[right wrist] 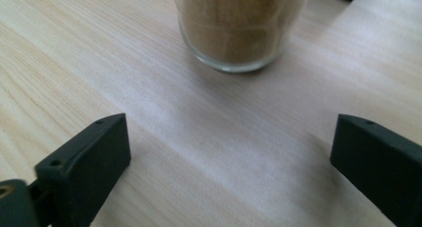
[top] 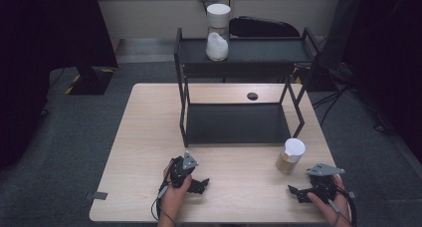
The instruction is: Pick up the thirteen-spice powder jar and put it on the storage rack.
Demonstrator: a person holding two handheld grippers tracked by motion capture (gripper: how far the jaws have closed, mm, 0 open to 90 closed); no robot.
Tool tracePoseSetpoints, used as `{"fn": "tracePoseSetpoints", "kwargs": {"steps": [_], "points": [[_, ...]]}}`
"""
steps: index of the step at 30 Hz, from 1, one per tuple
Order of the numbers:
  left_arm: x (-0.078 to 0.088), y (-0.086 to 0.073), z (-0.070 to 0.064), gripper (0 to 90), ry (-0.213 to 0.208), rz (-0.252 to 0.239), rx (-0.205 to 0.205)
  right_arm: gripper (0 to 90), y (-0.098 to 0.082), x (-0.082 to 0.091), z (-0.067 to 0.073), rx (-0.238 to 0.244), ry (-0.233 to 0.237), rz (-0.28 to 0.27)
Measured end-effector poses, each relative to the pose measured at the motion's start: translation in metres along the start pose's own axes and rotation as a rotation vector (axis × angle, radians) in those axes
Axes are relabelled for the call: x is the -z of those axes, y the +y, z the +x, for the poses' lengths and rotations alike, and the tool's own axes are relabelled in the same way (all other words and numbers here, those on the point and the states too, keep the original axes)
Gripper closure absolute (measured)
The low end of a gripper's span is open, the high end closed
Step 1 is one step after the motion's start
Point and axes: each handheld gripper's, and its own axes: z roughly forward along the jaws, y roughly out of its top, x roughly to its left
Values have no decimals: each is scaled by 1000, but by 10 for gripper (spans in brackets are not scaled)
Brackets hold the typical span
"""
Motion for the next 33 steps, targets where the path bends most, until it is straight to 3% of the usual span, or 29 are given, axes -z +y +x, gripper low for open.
{"fn": "tracePoseSetpoints", "kwargs": {"steps": [7,12,23,33], "points": [[0,0,0,0,0,0,0,12,14,2,0,8,23,-32],[0,0,0,0,0,0,0,12,22,1,-5,-25,51,-62],[0,0,0,0,0,0,0,16,34,-7,-6,-49,51,-105],[0,0,0,0,0,0,0,150,28,-18,-17,-112,63,-177]]}}
